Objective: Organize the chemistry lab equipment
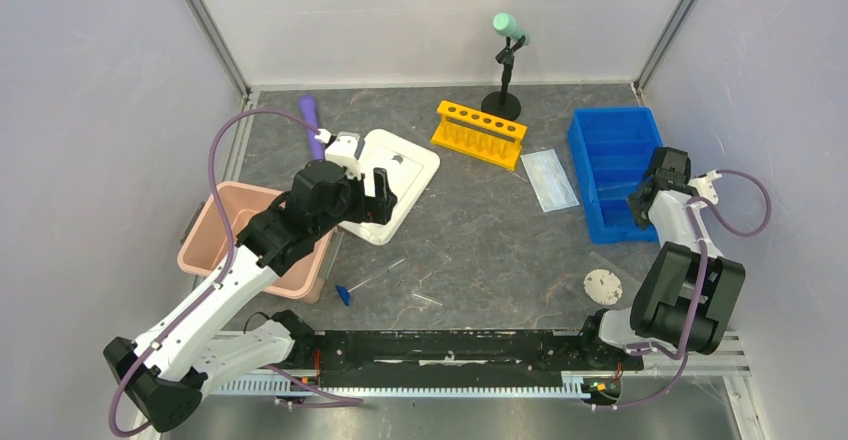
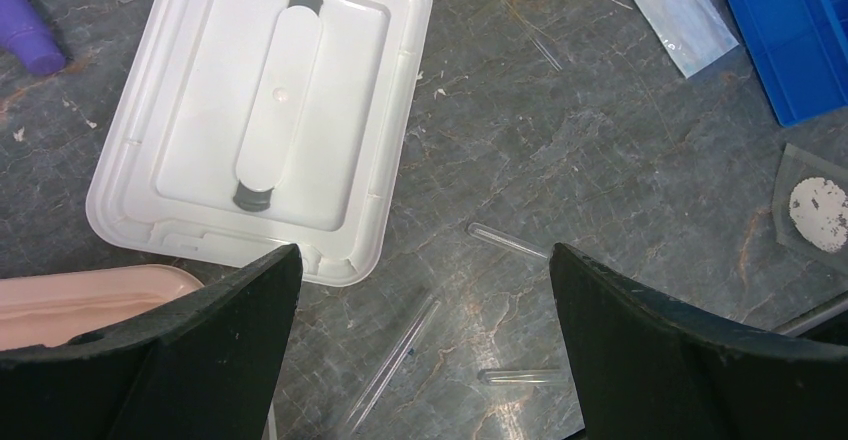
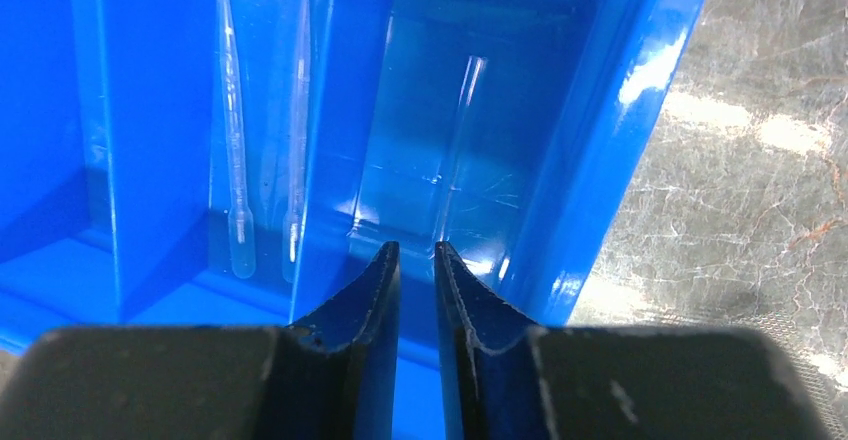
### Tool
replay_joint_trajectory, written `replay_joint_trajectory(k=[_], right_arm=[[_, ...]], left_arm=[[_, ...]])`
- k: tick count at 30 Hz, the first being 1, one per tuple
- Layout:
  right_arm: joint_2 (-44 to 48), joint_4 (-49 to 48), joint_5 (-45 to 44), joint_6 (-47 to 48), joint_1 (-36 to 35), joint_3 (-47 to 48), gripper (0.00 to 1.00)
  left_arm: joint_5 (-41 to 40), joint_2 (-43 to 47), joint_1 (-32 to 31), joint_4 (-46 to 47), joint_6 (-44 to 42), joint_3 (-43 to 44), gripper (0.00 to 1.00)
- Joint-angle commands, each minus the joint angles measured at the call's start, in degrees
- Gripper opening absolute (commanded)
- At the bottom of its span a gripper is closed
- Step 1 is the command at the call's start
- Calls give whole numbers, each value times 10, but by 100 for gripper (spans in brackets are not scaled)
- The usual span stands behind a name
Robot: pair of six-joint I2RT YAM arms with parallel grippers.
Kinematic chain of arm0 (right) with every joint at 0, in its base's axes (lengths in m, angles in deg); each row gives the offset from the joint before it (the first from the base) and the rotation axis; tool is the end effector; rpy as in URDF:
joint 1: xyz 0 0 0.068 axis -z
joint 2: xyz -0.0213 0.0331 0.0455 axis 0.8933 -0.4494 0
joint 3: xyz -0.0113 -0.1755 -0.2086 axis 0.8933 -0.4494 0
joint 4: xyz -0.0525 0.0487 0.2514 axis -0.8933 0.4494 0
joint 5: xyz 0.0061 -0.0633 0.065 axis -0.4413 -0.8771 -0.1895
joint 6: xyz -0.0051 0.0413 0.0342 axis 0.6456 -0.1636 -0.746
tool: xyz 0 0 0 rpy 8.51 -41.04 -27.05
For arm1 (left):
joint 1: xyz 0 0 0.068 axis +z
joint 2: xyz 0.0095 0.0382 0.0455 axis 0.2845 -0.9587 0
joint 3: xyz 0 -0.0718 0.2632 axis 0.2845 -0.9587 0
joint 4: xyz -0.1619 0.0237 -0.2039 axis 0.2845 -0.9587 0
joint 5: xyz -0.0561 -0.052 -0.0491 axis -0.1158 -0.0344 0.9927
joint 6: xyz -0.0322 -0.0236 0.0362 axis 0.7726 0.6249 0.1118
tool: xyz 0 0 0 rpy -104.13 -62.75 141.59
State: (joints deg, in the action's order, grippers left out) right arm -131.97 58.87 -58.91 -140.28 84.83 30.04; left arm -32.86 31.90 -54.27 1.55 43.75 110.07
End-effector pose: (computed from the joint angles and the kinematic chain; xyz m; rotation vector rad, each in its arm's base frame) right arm 0.2462 -0.1092 0.2087 1.6970 1.8951 -0.1816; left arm 0.1629 -0.1178 0.3416 0.2149 2.0932 -0.4196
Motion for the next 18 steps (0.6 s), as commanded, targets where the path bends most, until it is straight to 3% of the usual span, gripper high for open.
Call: replay_joint_trajectory(k=[1,10,18], right_arm=[[19,7,-28,7,5,31,25],[86,-48,24,115,5,36,24],[135,-195,226,313,-44,3,30]], left_arm=[[-15,13,-2,1,-20,0,100],[-14,16,-1,0,-20,0,100],[-13,20,-1,-1,-16,2,100]])
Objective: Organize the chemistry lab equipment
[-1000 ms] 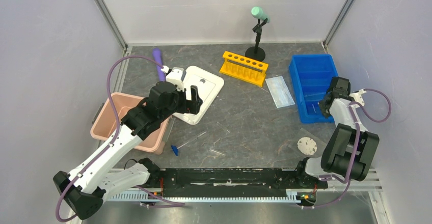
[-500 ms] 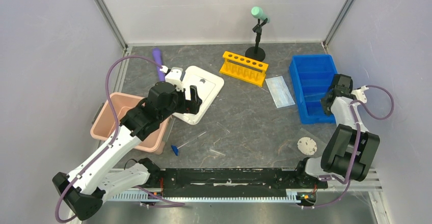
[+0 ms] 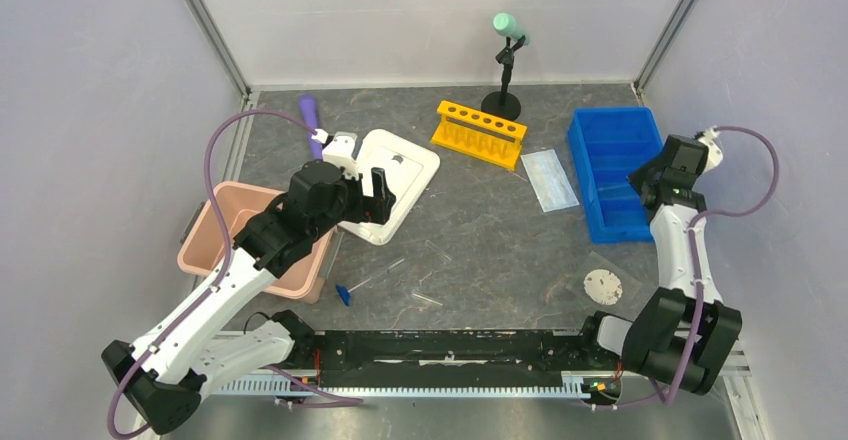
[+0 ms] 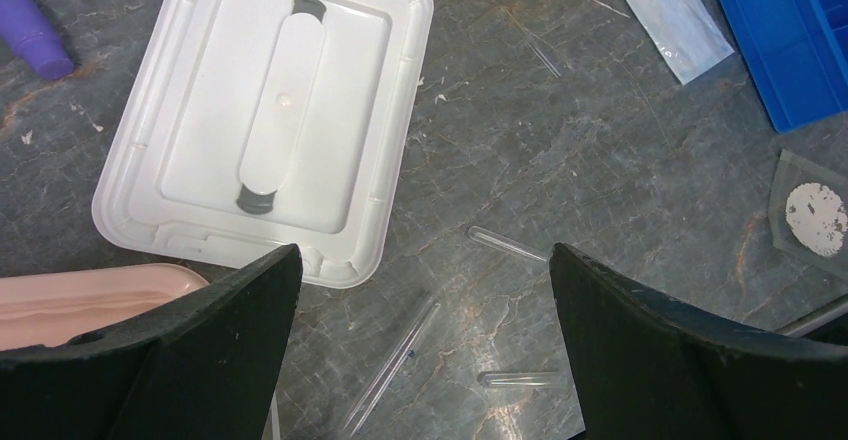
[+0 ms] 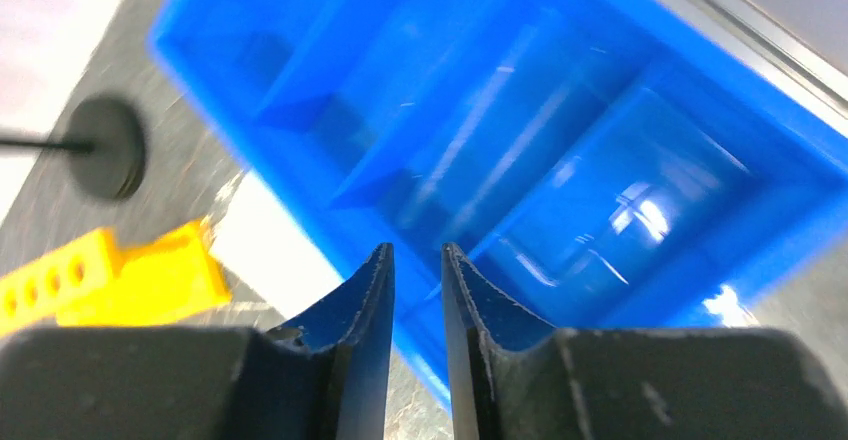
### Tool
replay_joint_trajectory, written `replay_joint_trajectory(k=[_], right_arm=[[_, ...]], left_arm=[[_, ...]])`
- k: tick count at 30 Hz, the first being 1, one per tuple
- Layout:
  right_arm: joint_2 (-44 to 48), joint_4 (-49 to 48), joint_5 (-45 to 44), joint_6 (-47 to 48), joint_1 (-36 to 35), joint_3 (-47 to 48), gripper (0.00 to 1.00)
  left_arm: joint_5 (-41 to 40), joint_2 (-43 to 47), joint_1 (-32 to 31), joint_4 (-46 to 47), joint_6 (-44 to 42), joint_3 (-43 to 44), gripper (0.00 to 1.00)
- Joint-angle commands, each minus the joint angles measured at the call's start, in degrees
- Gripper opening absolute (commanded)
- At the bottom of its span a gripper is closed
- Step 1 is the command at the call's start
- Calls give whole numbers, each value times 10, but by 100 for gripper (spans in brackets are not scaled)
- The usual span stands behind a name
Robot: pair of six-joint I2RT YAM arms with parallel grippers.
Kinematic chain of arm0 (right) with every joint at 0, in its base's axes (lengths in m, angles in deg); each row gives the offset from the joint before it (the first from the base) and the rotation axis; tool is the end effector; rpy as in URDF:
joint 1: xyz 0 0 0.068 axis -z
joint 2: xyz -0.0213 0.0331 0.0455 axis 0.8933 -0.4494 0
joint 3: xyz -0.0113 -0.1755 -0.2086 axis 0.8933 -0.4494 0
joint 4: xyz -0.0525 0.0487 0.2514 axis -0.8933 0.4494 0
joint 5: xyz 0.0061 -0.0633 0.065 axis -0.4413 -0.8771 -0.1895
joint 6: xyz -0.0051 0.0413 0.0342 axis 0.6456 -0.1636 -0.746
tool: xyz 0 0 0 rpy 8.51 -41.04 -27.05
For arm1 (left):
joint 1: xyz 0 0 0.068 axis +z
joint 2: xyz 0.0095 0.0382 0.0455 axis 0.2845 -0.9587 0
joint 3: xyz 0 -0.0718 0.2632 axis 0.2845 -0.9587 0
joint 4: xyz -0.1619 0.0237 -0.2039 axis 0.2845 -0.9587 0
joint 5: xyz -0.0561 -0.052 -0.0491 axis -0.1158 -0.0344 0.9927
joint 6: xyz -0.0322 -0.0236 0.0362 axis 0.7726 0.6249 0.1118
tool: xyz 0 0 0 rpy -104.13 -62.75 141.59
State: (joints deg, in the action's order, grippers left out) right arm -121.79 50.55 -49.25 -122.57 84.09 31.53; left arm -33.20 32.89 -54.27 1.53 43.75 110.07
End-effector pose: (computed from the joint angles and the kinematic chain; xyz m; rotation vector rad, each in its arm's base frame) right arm 0.2440 -0.0984 0.2700 1.2017 1.9109 0.0018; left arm 0.1598 -0.1152 0.3446 0.2072 2.0764 -0.4220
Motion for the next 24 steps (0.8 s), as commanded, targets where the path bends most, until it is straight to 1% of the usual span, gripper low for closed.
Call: replay_joint_trajectory(k=[1,4,7,10,13,15,18,24], right_arm=[[39,-127,148,157,-51,-18,31],[49,-154,157,213,-119,-32,34],[45,-177,149,258,-194,-47,34],[23,-194,148,290,-266,-59,32],[-14,-204,127,320,-329,-57,31],[-44,-209,97,327,-374,-48,29],[-92,-238,64,341,-436,-26,30],[-208,-215,1,365,-504,72,32]], left_arm=[[-4,11,-1,1,-18,2,100],[4,14,-2,1,-20,2,100],[9,20,-1,1,-23,1,100],[13,23,-1,1,-24,1,100],[23,23,-1,1,-23,2,100],[32,26,-1,1,-22,3,100],[31,34,-1,4,-21,0,100],[27,42,-1,6,-23,-2,100]])
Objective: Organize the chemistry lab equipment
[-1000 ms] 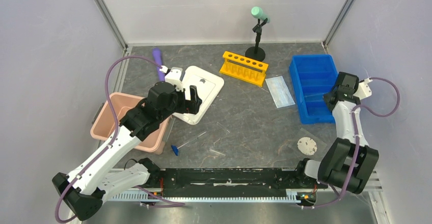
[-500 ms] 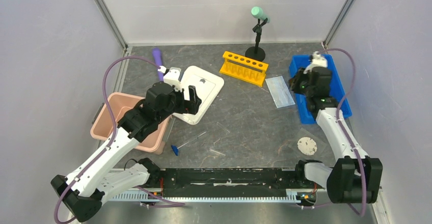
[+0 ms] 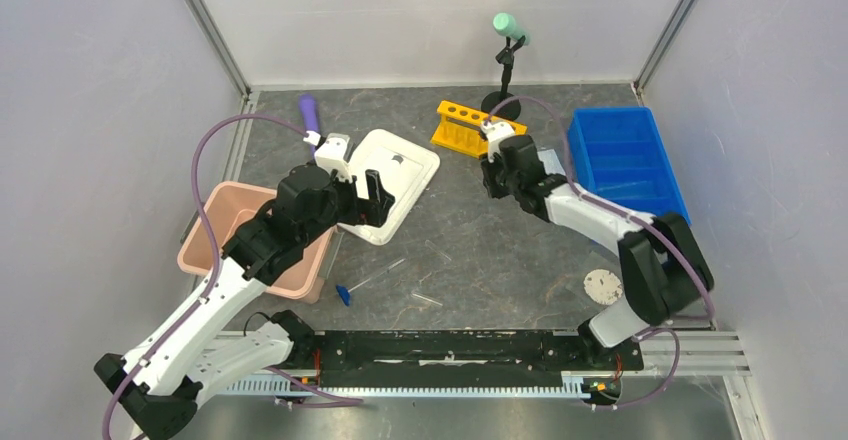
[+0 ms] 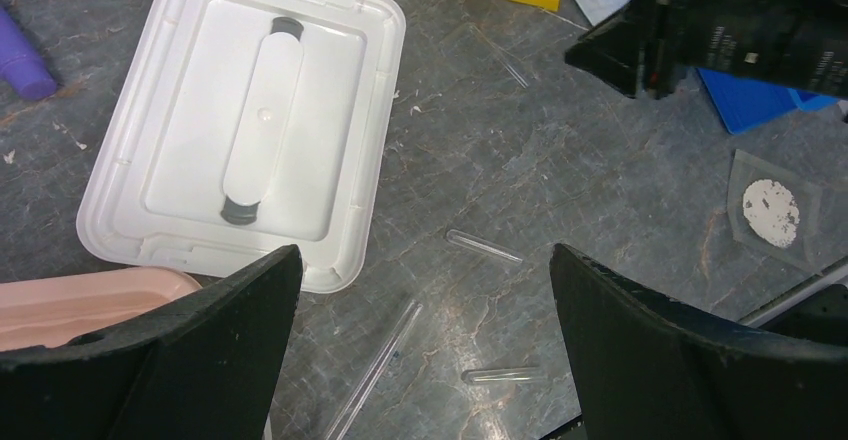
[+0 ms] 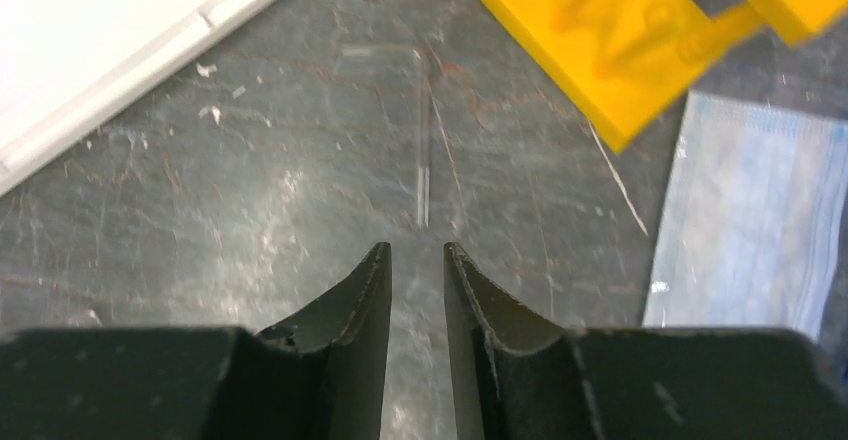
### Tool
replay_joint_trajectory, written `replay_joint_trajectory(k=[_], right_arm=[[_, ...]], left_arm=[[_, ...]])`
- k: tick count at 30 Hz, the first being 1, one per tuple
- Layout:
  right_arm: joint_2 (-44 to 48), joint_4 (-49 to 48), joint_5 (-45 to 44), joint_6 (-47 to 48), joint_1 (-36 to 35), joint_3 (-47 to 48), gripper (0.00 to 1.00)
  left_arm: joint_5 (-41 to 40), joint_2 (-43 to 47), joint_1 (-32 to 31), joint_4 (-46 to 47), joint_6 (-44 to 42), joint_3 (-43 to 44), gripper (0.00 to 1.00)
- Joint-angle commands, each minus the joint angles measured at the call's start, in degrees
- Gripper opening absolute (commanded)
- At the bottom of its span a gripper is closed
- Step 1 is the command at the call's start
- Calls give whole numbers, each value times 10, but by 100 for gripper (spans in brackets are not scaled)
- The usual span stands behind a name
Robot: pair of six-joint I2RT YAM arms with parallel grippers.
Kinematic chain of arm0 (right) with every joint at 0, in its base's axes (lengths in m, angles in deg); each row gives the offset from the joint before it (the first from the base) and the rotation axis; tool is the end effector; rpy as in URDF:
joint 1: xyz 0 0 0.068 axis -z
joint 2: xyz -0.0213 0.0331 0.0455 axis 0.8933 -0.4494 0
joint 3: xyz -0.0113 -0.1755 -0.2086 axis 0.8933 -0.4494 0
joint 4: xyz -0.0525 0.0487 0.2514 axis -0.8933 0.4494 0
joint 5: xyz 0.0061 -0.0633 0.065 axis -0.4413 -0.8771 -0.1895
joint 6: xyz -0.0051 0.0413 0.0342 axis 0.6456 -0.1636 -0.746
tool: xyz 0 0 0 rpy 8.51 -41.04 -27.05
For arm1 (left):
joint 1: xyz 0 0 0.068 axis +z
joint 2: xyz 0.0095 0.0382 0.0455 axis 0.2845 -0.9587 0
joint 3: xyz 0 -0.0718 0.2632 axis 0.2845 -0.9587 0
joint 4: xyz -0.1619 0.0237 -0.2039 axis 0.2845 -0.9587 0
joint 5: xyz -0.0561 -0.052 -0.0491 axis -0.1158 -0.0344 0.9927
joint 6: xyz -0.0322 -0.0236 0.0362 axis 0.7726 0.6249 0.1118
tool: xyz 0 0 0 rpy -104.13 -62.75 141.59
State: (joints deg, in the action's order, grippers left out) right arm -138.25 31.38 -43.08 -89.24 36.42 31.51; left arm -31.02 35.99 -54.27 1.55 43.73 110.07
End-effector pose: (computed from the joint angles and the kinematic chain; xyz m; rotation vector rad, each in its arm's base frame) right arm 0.2899 0.1451 0.2192 -0.3779 2.2003 0.2676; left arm 0.1491 -0.1086 0.3538 0.2205 2.0313 -0.4843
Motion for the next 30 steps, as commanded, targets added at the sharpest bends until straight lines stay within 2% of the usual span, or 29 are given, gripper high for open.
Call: replay_joint_trajectory(k=[1,11,17,21,30], right_arm=[[-58,-23,-65,34,-34,85,32],[-180,1,-83,40,-43,181,34],[-205,8,-107,56,-43,200,34],[-212,1,-81,56,-43,189,34],[-247,3,-84,67,-42,203,35]], left_arm=[[9,12,-1,7,-23,-2,100],[6,28,-1,17,-25,-11,100],[5,28,-1,16,-25,-11,100],[4,26,-1,15,-26,-10,100],[1,27,-1,14,-27,-11,100]])
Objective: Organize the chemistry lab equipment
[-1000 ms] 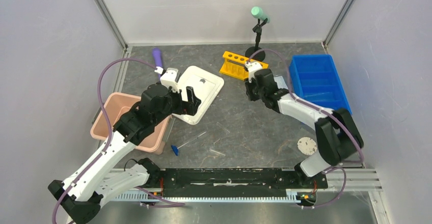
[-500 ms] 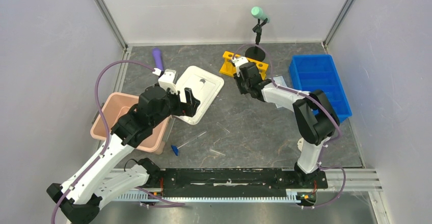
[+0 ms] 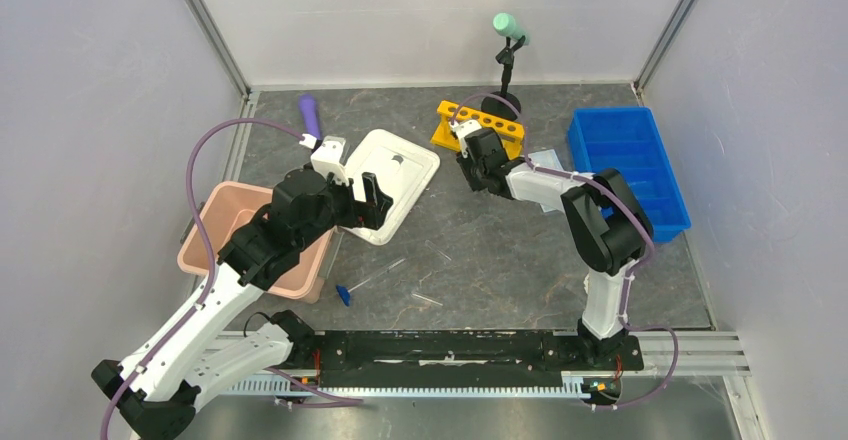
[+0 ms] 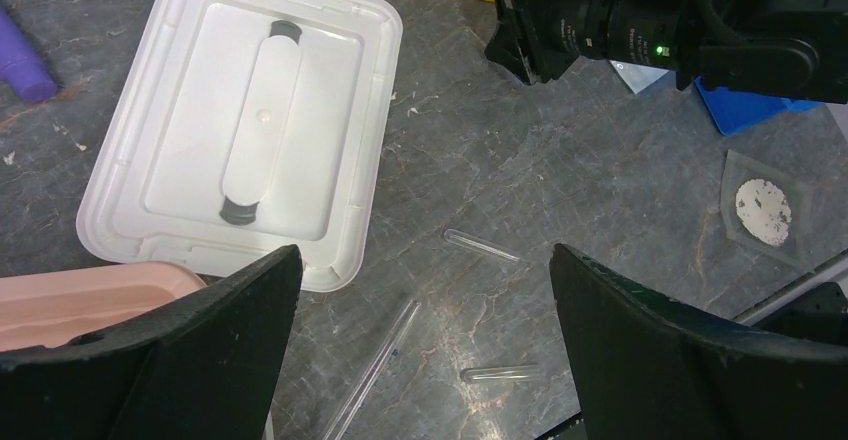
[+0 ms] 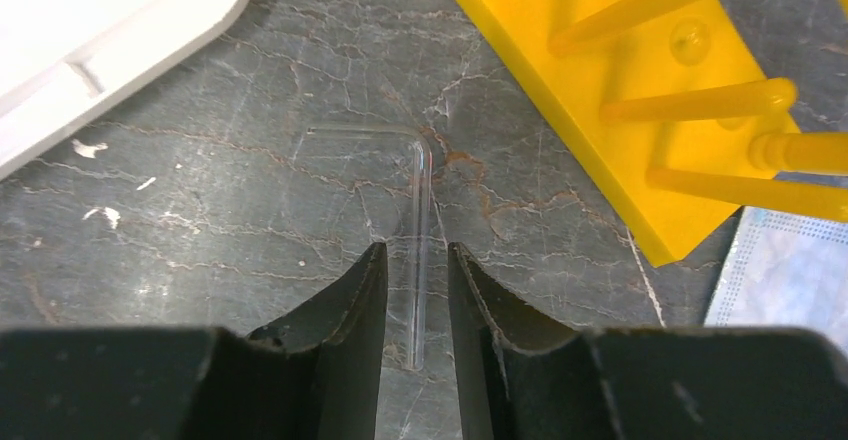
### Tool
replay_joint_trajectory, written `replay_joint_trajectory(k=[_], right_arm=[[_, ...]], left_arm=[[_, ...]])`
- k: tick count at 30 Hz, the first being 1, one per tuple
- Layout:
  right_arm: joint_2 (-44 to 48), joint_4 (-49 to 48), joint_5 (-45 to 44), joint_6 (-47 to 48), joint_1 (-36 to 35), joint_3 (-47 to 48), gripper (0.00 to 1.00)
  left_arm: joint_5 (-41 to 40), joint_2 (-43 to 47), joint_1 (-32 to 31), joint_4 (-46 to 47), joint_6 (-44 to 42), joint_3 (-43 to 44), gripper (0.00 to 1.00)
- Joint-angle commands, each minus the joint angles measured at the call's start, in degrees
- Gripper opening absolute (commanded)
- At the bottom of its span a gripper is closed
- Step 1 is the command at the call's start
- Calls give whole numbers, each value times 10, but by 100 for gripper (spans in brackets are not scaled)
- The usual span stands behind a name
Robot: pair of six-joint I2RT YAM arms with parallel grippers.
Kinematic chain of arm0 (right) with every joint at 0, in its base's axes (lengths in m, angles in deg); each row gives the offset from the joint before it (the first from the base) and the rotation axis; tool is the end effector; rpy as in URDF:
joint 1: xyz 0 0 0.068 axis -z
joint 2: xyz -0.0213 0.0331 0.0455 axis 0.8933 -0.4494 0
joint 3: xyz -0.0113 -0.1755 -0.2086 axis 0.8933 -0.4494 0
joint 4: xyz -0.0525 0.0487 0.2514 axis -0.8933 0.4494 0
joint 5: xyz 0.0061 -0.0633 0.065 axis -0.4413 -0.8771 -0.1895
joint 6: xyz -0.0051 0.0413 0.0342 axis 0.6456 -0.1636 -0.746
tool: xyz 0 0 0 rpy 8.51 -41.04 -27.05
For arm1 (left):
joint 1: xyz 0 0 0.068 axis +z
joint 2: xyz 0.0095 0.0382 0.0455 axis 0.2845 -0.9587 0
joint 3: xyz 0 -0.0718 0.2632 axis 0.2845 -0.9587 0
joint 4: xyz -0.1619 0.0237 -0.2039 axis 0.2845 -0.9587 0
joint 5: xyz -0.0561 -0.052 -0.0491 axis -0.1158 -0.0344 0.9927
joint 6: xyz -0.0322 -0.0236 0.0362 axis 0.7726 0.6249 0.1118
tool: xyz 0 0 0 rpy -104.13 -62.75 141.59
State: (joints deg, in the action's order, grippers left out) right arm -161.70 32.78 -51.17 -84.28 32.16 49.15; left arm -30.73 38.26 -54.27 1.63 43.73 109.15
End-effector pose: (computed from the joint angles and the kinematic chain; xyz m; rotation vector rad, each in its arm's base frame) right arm 0.3548 0.2067 0.1714 -0.5141 2.2726 0.0645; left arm 0.1421 -0.1033 0.3549 0.2187 2.0084 -0.5005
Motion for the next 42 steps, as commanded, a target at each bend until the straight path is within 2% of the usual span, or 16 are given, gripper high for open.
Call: replay_joint_trajectory(k=[1,14,17,20,23,28,36,42], right_arm=[[-16,-12,-3,24,0,26,35],[-38,3,47,21,2,6,31],[-63,89,44,15,3,48,26],[-74,169,61,24,3,90,14],[-65,220,61,26,4,103,9],[-35,297,67,28,4,76,10],[73,341,84,14,3,-97,11],[77,341,104,18,3,-107,21]], left_arm=[[-3,5,-1,13,-27,-2,100],[-10,6,-1,13,-28,-2,100],[-10,6,-1,12,-28,-2,100],[-10,7,-1,13,-28,-2,100],[-10,9,-1,13,-27,-2,100],[-12,12,-1,13,-28,-3,100],[-13,20,-2,13,-28,-3,100],[-9,24,-1,16,-26,-3,100]])
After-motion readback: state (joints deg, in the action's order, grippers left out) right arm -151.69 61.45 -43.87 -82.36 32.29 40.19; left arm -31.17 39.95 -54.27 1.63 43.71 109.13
